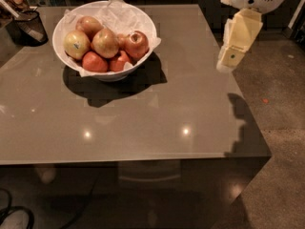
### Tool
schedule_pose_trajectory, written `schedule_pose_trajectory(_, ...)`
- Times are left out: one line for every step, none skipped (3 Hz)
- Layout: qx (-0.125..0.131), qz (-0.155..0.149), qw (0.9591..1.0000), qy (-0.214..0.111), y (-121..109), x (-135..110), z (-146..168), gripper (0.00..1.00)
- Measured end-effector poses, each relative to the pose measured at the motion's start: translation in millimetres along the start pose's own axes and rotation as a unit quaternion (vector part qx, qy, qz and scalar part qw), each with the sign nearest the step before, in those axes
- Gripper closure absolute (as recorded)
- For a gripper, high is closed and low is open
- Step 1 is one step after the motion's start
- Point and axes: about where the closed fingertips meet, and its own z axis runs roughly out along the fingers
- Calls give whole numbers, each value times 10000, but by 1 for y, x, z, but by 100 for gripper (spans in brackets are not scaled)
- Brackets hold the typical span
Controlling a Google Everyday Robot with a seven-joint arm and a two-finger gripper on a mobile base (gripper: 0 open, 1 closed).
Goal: Pick apple from white bowl
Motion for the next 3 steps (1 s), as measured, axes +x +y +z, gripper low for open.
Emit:
schedule_pose_trajectory(21, -39, 9997, -257, -24, -32, 6, 0)
schedule_pose_trajectory(-2, -343, 9987, -382, -49, -75, 16, 0)
schedule_pose_trajectory(119, -385, 9979, -509, -55, -87, 13, 0)
